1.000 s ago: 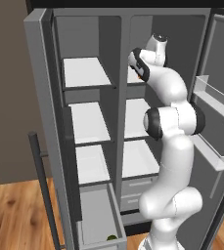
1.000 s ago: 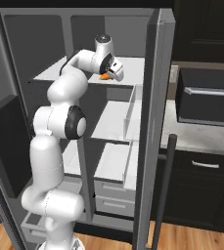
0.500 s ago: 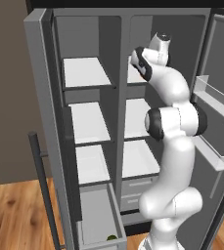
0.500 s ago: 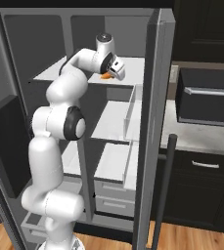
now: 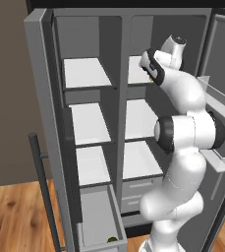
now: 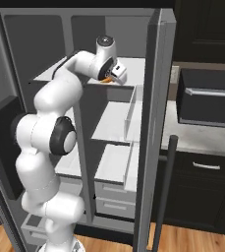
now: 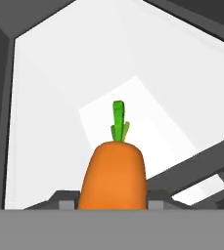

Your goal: Take the lime and carrot from the fridge shelf and place them in the freezer drawer to begin freezing them.

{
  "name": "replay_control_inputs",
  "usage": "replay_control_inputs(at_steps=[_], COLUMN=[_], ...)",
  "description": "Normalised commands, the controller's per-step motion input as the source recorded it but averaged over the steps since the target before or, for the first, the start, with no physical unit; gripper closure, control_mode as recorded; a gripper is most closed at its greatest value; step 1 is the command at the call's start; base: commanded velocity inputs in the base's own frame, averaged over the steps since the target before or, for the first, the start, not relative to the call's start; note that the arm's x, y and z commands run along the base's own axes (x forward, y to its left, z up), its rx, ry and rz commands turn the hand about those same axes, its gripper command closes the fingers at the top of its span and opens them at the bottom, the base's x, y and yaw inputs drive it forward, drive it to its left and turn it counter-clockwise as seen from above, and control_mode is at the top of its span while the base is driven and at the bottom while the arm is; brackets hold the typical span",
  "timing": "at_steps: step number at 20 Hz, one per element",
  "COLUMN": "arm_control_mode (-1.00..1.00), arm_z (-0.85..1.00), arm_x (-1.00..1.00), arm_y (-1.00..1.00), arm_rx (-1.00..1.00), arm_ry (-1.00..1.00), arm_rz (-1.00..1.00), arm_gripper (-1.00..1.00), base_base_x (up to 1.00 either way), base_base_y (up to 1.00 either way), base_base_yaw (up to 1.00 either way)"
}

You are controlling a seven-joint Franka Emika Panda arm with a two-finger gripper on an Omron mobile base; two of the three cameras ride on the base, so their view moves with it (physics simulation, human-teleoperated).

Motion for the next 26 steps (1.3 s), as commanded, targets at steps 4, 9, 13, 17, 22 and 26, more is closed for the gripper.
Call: replay_control_inputs(at_steps=[4,9,13,17,22,26], arm_control_mode=[-1.00,-1.00,-1.00,-1.00,-1.00,-1.00], arm_z=[0.00,0.01,0.05,0.07,0.02,0.00], arm_x=[-0.90,-0.97,-1.00,-1.00,-1.00,-0.83], arm_y=[0.11,0.19,0.12,0.21,0.27,0.28], arm_rx=[0.00,0.00,0.00,0.00,0.00,0.00], arm_ry=[-0.01,0.00,0.00,0.00,0.03,0.07], arm_rz=[0.00,0.00,0.00,0.00,0.00,0.00], arm_gripper=[1.00,1.00,1.00,1.00,1.00,1.00], base_base_x=[0.00,0.00,0.00,0.00,0.00,0.00], base_base_y=[0.00,0.00,0.00,0.00,0.00,0.00], base_base_yaw=[0.00,0.00,0.00,0.00,0.00,0.00])
